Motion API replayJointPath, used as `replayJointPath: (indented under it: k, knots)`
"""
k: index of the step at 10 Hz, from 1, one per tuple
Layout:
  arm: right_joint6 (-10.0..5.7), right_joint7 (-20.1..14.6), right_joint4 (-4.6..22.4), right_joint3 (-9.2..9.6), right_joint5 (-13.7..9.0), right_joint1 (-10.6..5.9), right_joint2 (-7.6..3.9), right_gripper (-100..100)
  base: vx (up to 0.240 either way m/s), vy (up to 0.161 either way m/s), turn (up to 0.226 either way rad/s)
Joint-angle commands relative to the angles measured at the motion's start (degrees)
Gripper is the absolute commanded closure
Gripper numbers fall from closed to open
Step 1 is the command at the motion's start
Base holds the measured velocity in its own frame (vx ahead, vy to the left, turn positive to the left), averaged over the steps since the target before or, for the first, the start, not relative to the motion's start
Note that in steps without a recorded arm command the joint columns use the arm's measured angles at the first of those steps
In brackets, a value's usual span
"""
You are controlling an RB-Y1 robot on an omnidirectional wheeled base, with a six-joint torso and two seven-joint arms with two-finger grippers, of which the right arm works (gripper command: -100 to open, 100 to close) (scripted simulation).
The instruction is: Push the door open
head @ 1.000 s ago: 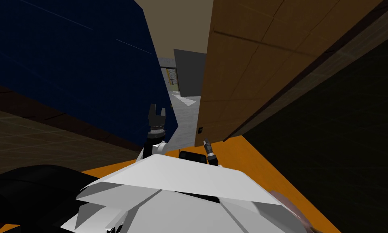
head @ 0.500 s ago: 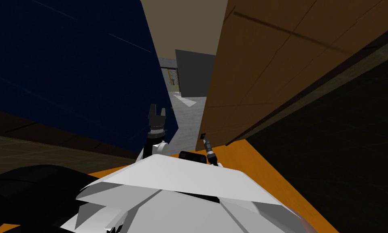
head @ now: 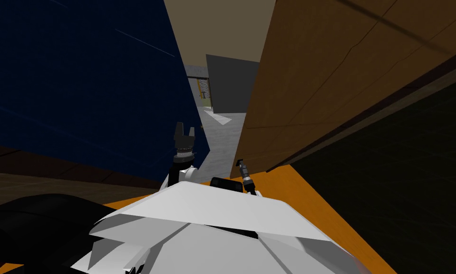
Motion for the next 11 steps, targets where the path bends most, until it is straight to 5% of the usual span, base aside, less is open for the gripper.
replayJointPath:
  k: [1,4,11]
  knots:
    - [-0.13,0.0,0.1,0.04,0.0,0.26,-0.05,100,0.0,0.0,0.0]
    - [0.1,0.4,0.4,-0.79,-0.4,-0.39,-0.15,100,0.04,0.016,-0.014]
    - [0.48,2.7,2.2,-4.86,-2.2,-2.28,-0.16,100,0.177,0.1,-0.052]
